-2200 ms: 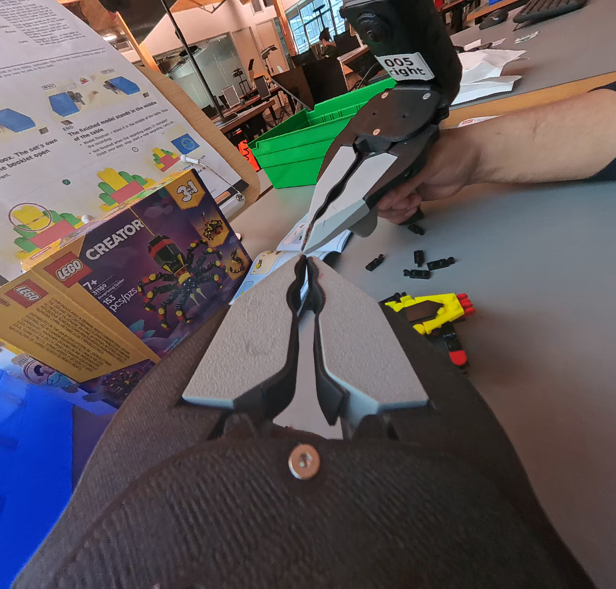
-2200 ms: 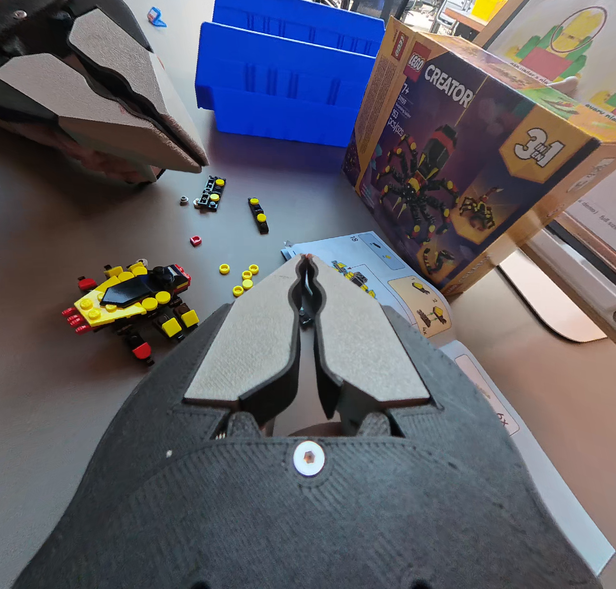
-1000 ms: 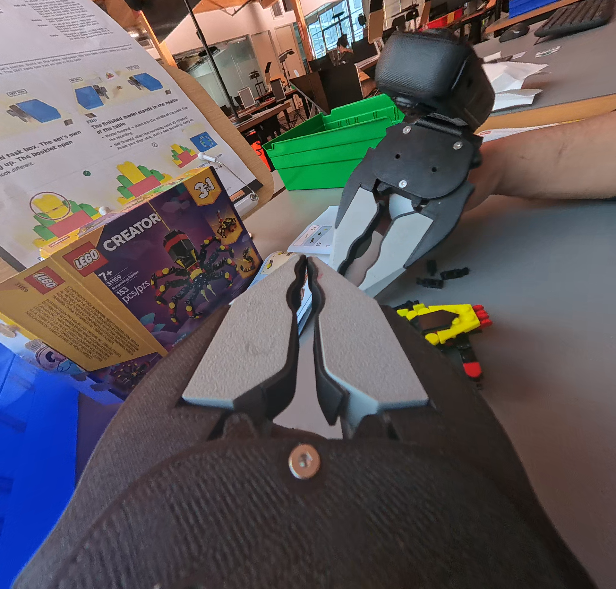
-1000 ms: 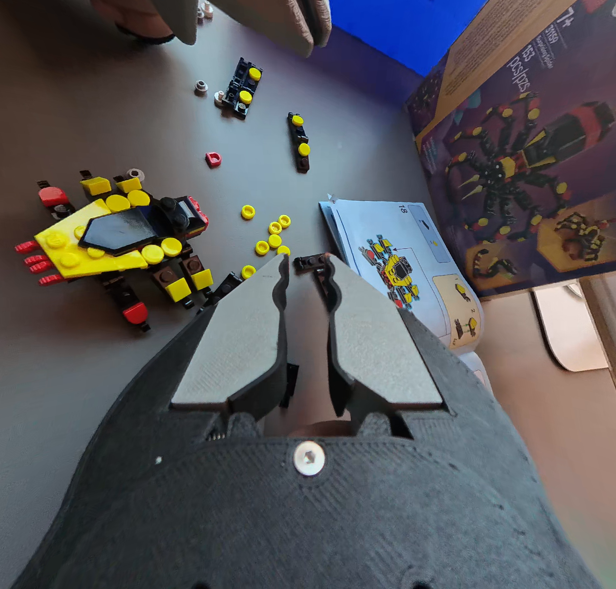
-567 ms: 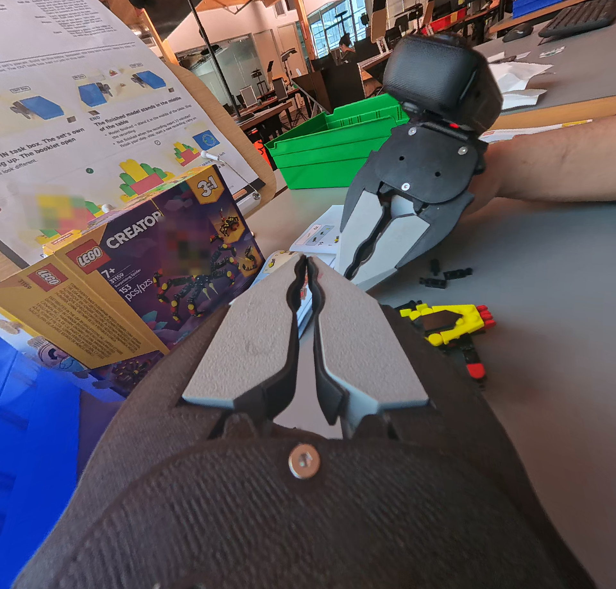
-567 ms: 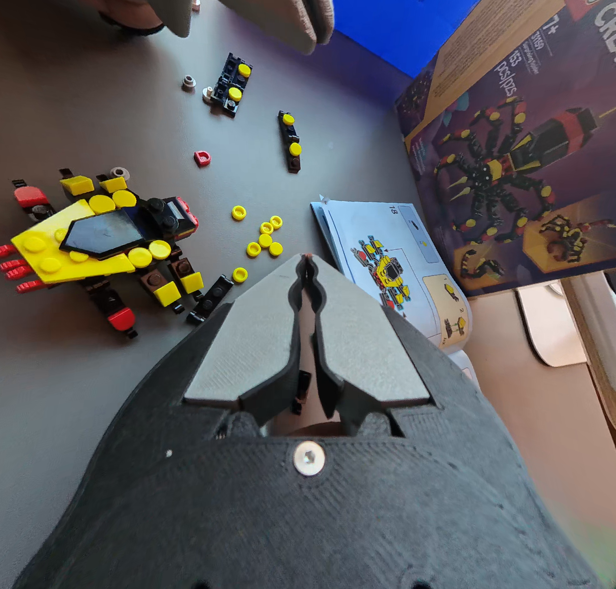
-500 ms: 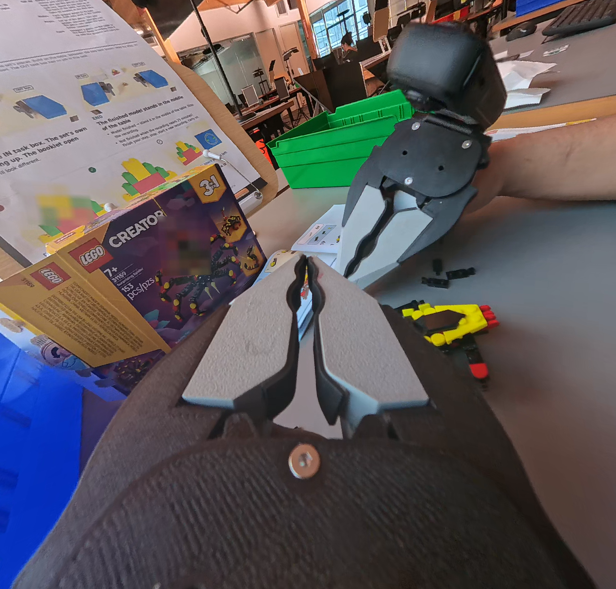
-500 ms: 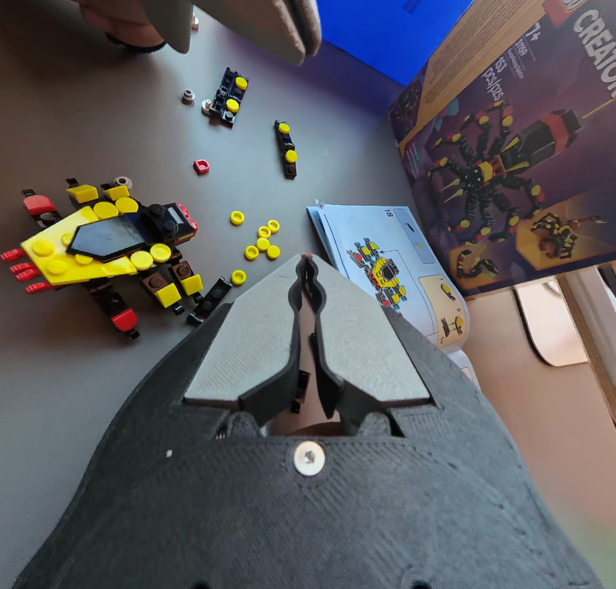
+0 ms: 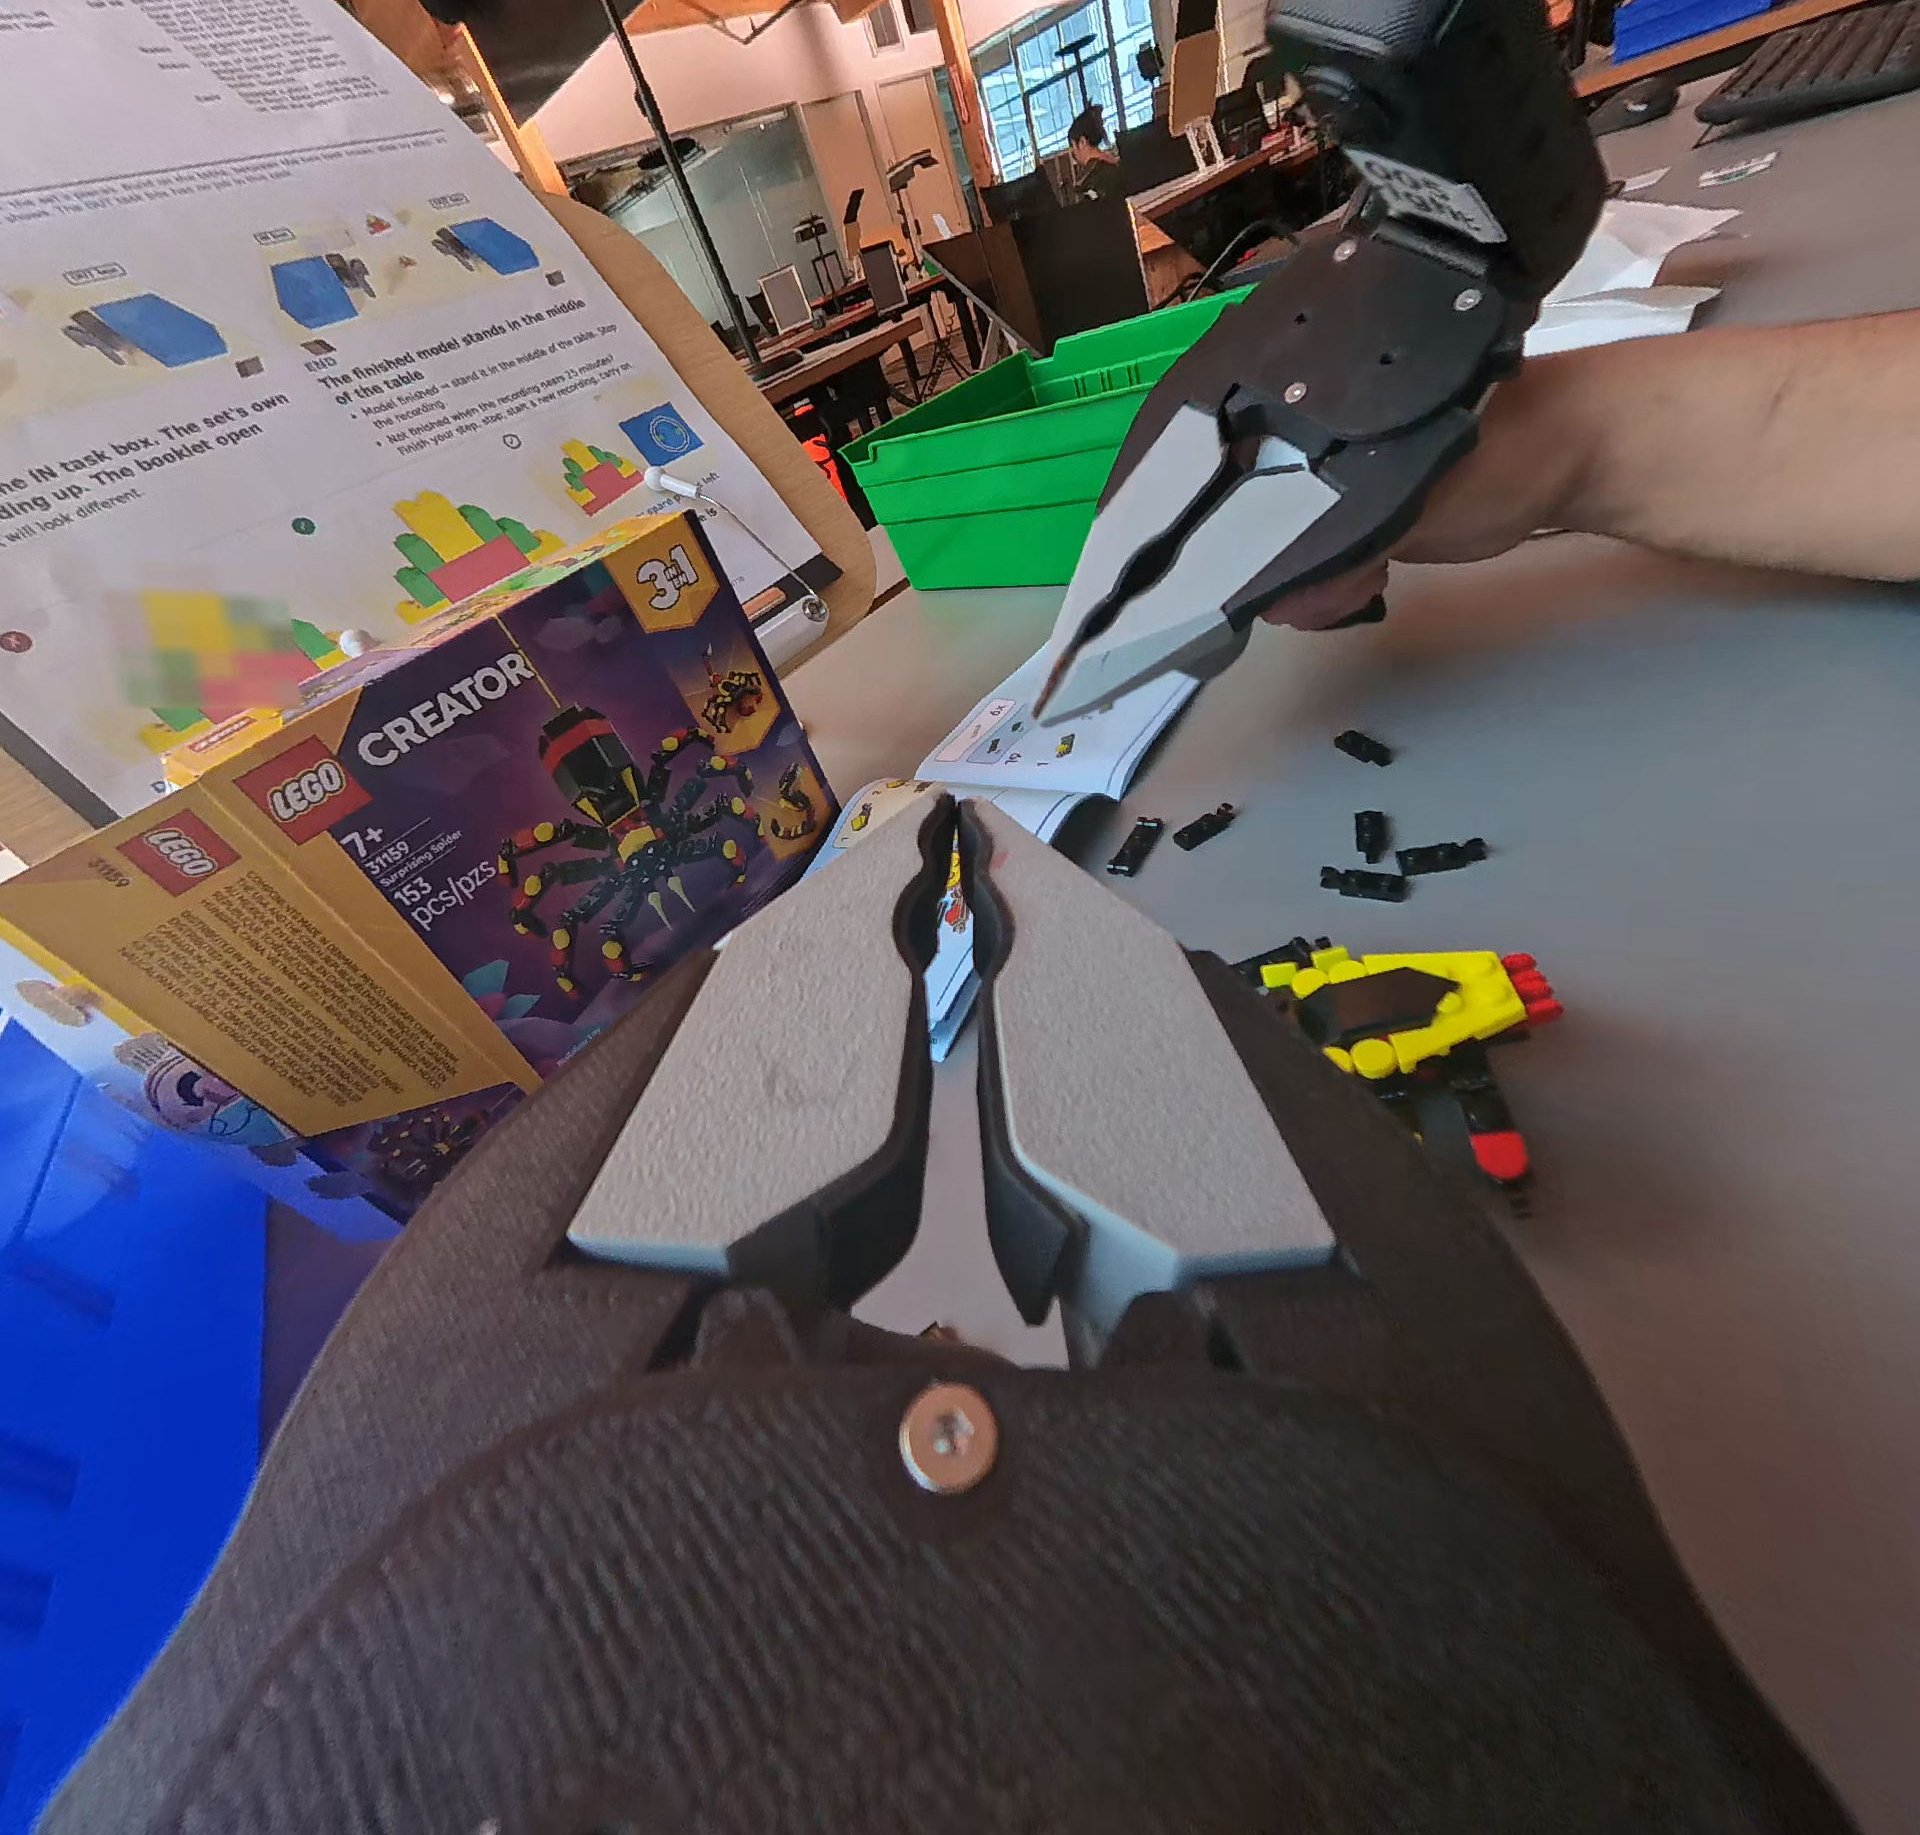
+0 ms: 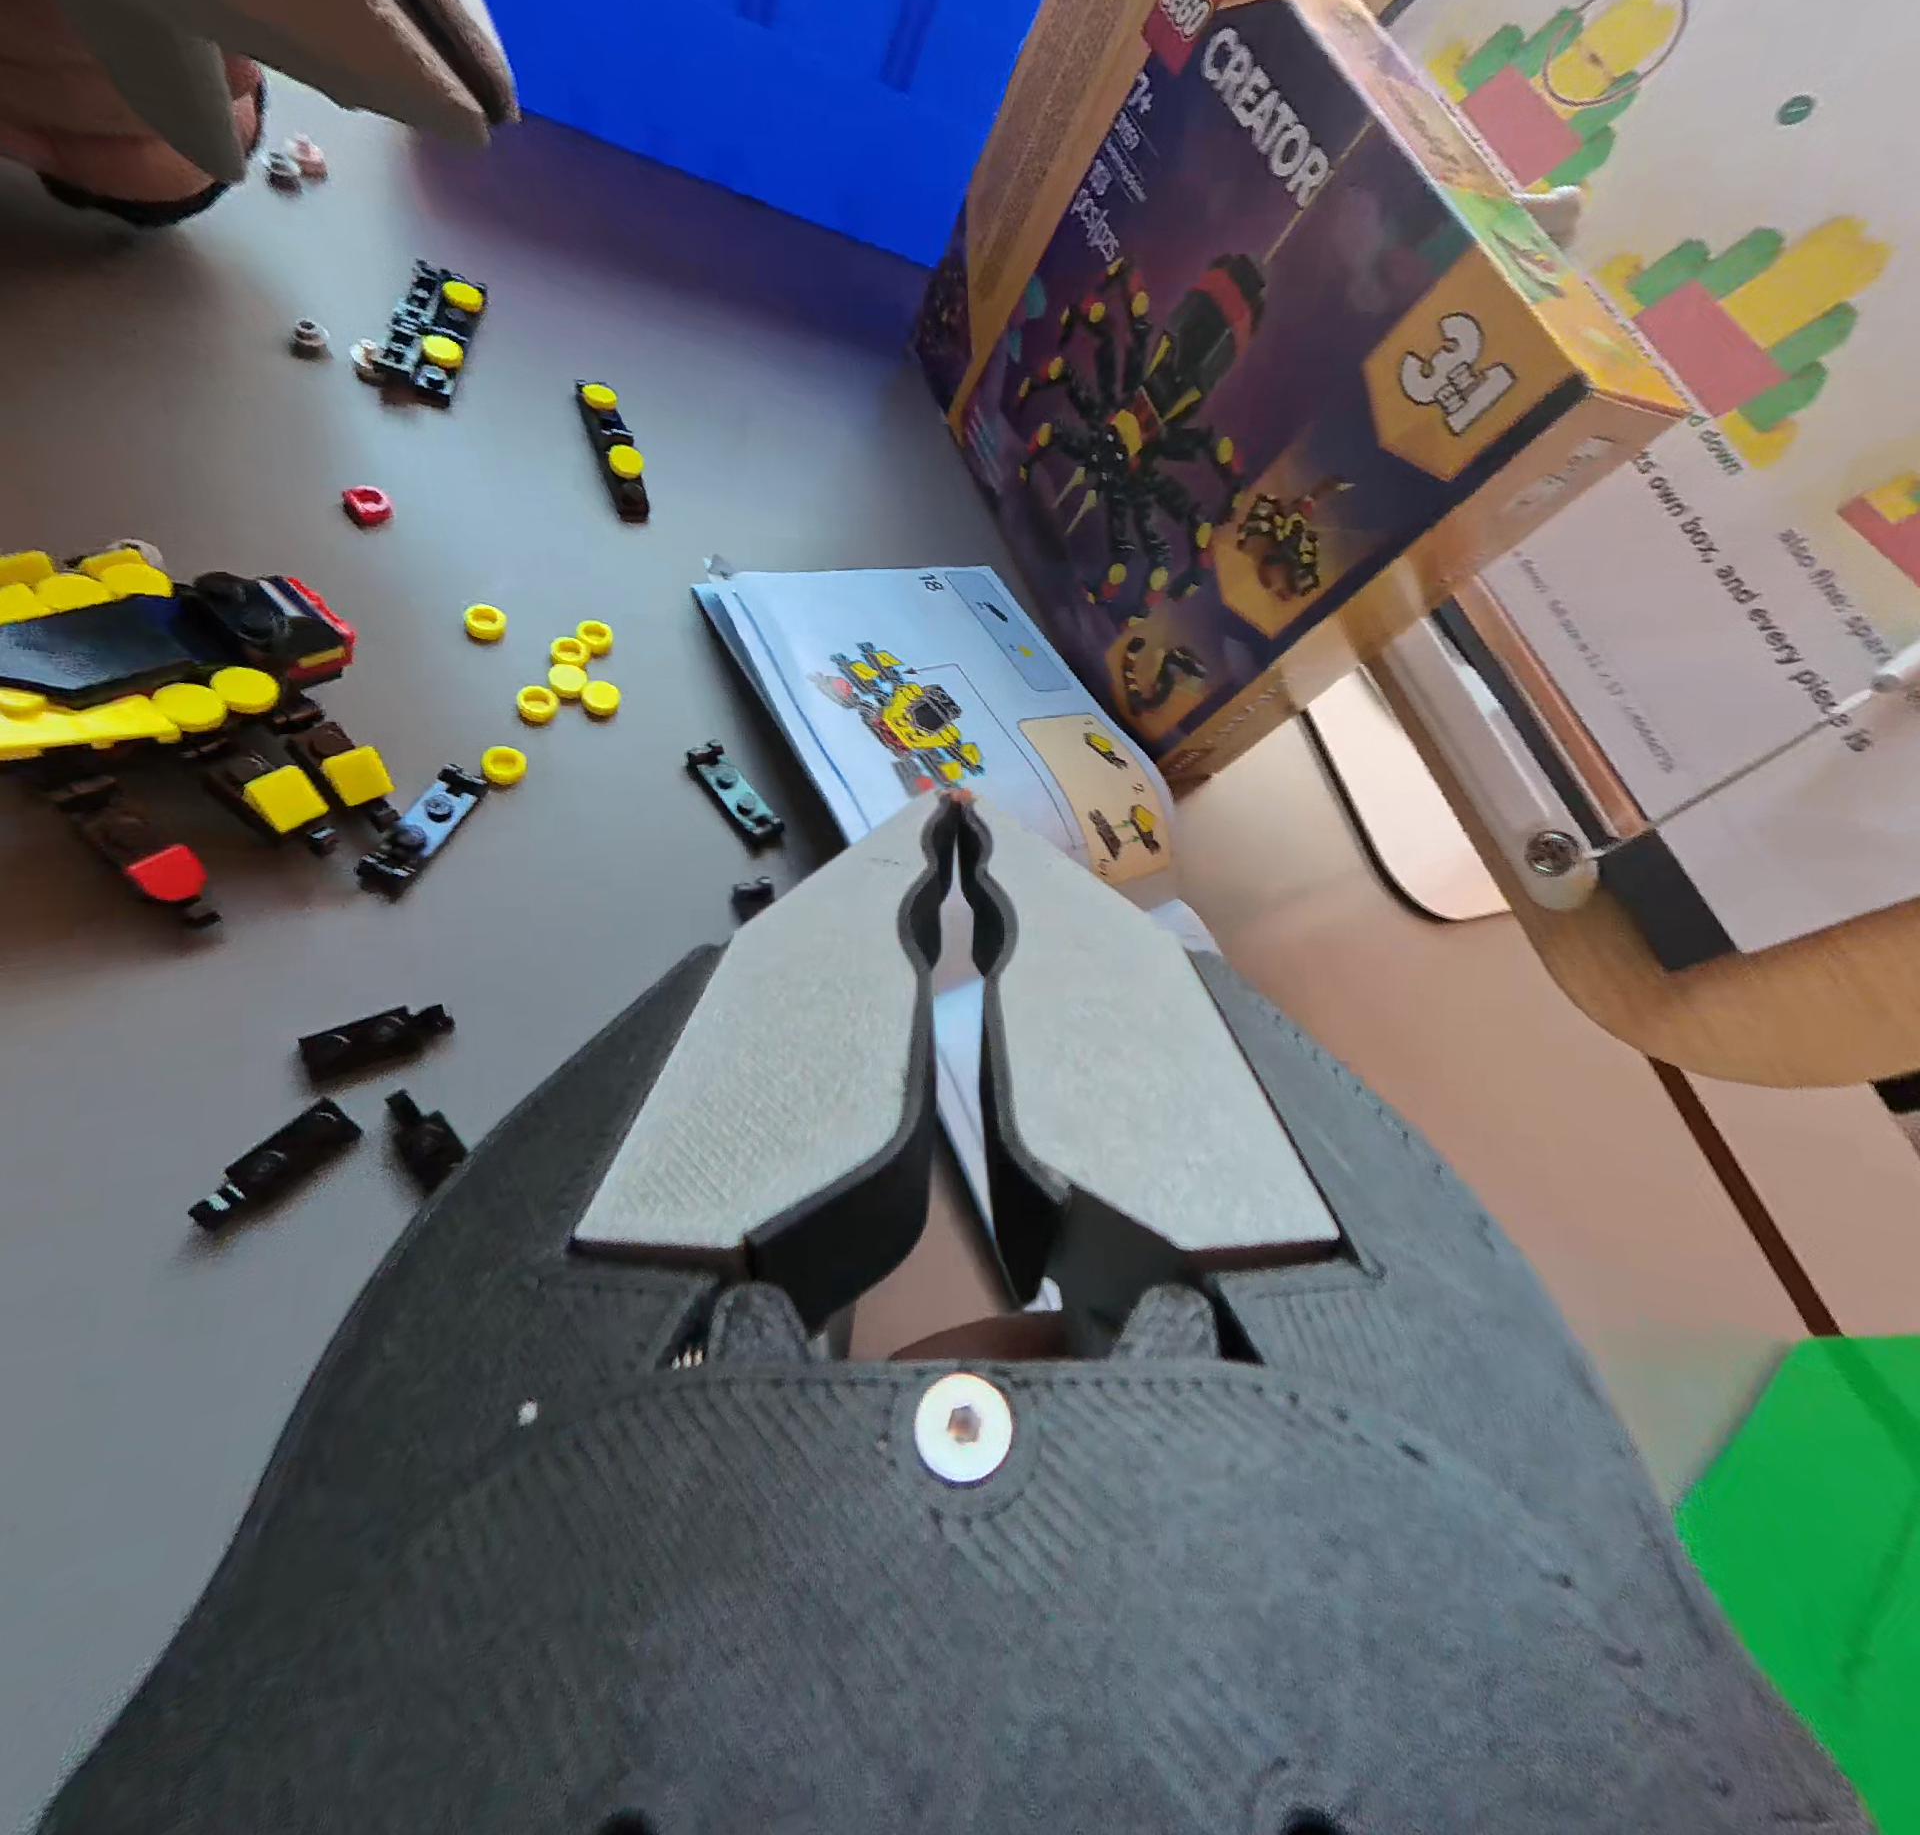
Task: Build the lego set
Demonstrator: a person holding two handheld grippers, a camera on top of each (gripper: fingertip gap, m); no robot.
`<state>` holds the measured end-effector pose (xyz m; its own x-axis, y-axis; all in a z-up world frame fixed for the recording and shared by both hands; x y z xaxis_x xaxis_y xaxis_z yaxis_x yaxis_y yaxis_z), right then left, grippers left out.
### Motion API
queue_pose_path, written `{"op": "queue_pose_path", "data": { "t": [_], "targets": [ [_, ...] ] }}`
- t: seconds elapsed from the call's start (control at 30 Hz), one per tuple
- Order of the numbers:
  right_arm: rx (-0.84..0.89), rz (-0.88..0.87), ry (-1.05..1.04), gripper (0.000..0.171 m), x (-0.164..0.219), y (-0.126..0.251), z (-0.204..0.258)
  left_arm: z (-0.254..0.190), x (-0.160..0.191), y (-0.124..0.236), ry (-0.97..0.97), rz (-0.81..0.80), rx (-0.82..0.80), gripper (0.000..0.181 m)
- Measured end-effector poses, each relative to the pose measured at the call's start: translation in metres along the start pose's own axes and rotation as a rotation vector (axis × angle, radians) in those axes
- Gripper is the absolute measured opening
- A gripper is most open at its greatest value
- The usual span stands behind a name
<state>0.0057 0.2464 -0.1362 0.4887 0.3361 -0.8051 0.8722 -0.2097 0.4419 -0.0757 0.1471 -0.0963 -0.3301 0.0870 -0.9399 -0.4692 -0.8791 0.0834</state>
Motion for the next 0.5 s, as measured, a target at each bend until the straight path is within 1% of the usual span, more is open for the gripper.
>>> {"op": "queue_pose_path", "data": {
  "t": [0.1, 0.17, 0.23, 0.3, 0.37, 0.5],
  "targets": [
    [0.086, 0.002, -0.028, 0.000, 0.004, 0.010, -0.020, 0.001, -0.001, 0.001, 0.004, -0.004, -0.004, 0.000],
    [0.167, -0.007, -0.080, 0.000, 0.007, 0.019, -0.040, 0.002, -0.001, 0.001, 0.006, -0.004, -0.006, 0.000],
    [0.234, -0.052, -0.151, 0.000, 0.007, 0.026, -0.056, 0.002, 0.000, 0.000, 0.007, -0.003, -0.007, 0.000],
    [0.268, -0.068, -0.212, 0.000, 0.010, 0.030, -0.065, 0.002, 0.001, 0.000, 0.006, 0.001, -0.007, 0.000],
    [0.315, -0.043, -0.237, 0.000, 0.016, 0.031, -0.073, 0.003, 0.002, 0.000, 0.006, 0.004, -0.012, 0.000],
    [0.316, -0.042, -0.234, 0.000, 0.017, 0.030, -0.072, 0.005, 0.001, 0.000, 0.018, 0.000, -0.016, 0.000]
  ]
}}
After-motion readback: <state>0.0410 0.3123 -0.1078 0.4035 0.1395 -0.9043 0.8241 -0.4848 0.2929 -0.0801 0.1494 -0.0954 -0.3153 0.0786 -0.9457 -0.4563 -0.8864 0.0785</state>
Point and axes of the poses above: each gripper's, where its closed fingertips meet, y back along the fingers, x out of its underside, z = x × y across the jaws, the point moved 2 cm from there along y, back along the fingers, and after that the axes turned 1 degree about -y, right-handed, at the moved point
